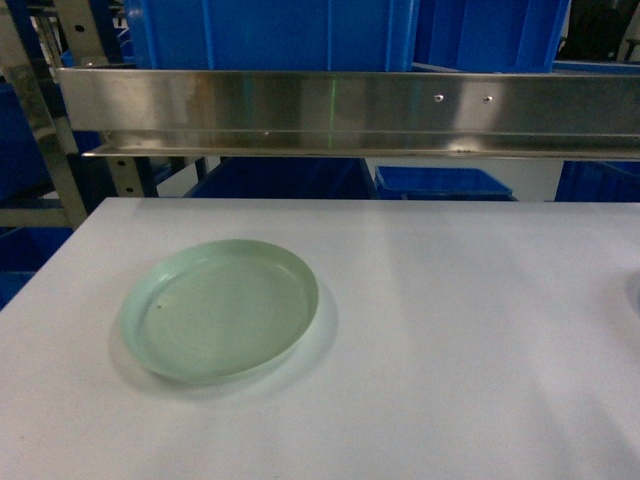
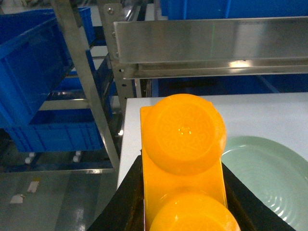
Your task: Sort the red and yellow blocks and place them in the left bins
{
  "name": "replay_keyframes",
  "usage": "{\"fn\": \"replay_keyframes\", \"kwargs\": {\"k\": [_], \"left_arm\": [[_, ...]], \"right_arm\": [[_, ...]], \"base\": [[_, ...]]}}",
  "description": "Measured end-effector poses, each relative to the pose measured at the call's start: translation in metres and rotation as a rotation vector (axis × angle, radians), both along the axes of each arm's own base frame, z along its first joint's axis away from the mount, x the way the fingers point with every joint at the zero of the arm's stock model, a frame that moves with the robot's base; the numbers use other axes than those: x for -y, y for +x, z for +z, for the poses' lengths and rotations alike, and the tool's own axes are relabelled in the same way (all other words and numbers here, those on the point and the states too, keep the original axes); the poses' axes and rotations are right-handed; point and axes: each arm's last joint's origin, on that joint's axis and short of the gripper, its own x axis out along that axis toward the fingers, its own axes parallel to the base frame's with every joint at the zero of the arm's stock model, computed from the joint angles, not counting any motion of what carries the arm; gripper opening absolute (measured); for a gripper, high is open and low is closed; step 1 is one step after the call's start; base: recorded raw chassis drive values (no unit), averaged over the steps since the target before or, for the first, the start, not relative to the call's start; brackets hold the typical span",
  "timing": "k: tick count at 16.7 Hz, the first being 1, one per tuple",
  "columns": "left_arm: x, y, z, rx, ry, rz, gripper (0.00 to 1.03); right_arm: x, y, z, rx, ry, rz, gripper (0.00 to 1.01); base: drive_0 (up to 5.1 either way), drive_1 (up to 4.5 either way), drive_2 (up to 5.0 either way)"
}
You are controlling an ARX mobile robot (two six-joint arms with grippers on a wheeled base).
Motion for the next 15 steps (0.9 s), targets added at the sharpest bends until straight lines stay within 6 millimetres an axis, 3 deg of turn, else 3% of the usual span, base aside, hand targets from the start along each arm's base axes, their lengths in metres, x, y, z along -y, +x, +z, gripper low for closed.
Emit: {"fn": "replay_keyframes", "kwargs": {"k": [15], "left_arm": [[-0.0007, 0.0000, -0.0002, -0.002, 0.000, 0.004, 0.28]], "right_arm": [[-0.0012, 0.0001, 0.0004, 0.001, 0.001, 0.006, 0.28]], "base": [[-4.7, 2.64, 2.6]]}}
